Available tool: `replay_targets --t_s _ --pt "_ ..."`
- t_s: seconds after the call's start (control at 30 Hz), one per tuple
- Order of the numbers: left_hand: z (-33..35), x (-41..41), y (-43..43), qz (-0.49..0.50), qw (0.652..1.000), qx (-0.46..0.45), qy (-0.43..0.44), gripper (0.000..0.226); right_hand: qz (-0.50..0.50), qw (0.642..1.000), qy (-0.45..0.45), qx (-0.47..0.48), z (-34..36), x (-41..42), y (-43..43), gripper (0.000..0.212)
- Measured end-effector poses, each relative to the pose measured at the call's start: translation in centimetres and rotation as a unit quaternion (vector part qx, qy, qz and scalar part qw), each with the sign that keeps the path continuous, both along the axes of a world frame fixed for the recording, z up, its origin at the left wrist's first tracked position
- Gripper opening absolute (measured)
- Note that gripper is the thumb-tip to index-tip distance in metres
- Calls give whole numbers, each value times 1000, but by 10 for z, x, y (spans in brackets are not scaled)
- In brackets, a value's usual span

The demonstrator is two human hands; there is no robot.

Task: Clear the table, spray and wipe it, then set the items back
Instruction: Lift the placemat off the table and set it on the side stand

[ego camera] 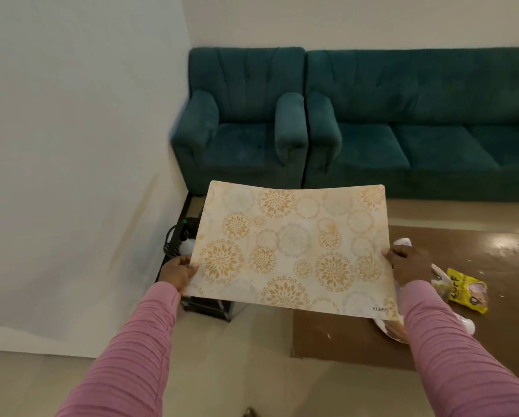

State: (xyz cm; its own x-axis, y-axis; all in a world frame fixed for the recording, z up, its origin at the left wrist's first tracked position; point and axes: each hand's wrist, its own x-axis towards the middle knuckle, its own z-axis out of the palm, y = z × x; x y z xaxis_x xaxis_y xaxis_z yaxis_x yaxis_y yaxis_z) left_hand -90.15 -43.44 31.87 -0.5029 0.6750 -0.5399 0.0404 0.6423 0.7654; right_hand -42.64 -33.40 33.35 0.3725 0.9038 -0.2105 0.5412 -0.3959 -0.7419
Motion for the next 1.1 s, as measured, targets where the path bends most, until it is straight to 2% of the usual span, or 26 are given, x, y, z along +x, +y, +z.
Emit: replay_targets --t_s 0.17,0.4,0.53,0.8,1.1 --pt "-3 -72 8 28 1000 3 -7 22 25 1000 6 5 -6 -71 10 24" --pt "-24 -135 34 62 998 -3 -24 18 44 999 -3 3 -9 -136 49 27" --pt "-23 -158 66 69 998 -1 -10 19 39 999 20 4 -15 -168 85 24" --pt "-26 -207 145 81 996 -15 15 18 34 996 58 -55 -38 -223 175 16" --pt "-19 -263 216 92 995 -15 33 18 40 997 27 -65 -43 -280 250 18"
